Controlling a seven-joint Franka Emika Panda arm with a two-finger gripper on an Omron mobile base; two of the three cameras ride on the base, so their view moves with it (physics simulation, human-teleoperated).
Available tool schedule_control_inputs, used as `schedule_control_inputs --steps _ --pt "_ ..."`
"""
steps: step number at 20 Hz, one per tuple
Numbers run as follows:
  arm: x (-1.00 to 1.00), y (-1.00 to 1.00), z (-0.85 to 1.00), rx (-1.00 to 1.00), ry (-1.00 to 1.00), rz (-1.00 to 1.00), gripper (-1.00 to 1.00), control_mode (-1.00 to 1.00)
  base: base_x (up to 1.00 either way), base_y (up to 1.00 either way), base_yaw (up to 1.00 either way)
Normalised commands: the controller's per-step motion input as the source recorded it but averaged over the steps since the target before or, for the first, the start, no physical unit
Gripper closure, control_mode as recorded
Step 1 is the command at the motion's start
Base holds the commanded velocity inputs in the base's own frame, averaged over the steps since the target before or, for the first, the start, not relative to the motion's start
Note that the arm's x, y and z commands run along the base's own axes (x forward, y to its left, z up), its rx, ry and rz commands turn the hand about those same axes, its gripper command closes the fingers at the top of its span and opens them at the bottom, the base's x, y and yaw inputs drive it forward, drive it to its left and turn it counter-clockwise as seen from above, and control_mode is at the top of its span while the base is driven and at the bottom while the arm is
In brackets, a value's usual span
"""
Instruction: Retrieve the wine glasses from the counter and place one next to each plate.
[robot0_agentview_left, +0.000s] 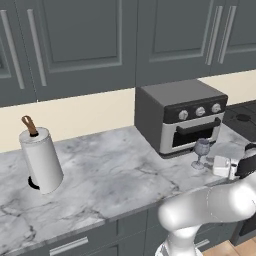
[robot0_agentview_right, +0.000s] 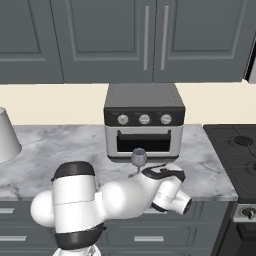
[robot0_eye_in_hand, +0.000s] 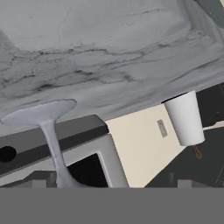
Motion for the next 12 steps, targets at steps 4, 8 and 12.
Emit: schedule_control_inputs --steps 4,8,12 --pt "0.13 0.03 0.0 0.0 0.01 0.0 -1.0 -1.0 0.0 0.0 0.0" --pt "0.17 0.16 0.0 0.0 0.0 0.0 -1.0 -1.0 0.0 0.0 0.0" --pt "0.17 0.34 0.0 0.0 0.0 0.0 -1.0 -1.0 0.0 0.0 0.0"
